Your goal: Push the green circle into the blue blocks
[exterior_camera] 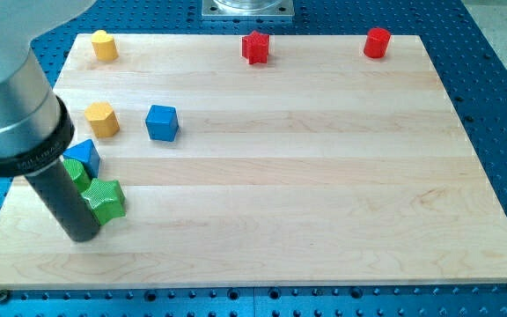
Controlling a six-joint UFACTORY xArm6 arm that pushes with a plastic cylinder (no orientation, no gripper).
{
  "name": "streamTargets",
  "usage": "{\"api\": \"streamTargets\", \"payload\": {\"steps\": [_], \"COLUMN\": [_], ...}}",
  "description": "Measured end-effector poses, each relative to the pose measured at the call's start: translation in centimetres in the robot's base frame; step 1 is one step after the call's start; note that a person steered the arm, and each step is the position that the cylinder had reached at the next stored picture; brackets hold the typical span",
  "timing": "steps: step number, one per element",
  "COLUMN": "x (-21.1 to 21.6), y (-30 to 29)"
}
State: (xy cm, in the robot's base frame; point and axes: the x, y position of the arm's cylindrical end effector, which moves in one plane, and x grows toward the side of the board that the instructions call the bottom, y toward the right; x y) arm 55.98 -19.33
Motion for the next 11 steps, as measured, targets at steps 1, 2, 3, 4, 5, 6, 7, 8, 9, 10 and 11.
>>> {"api": "streamTargets", "payload": {"steps": [1, 2, 3, 4, 5, 6, 7, 8, 9, 10, 11], "x": [-3.5, -2.8, -3.6, -5.3, -2.5, 0.1, -1.6, -6.9, -6.2, -7.3, -9.0], "y": [2.0, 7.1, 3.6, 1.1, 4.0, -0.6, -2.0, -2.7, -2.9, -8.2, -5.0]}}
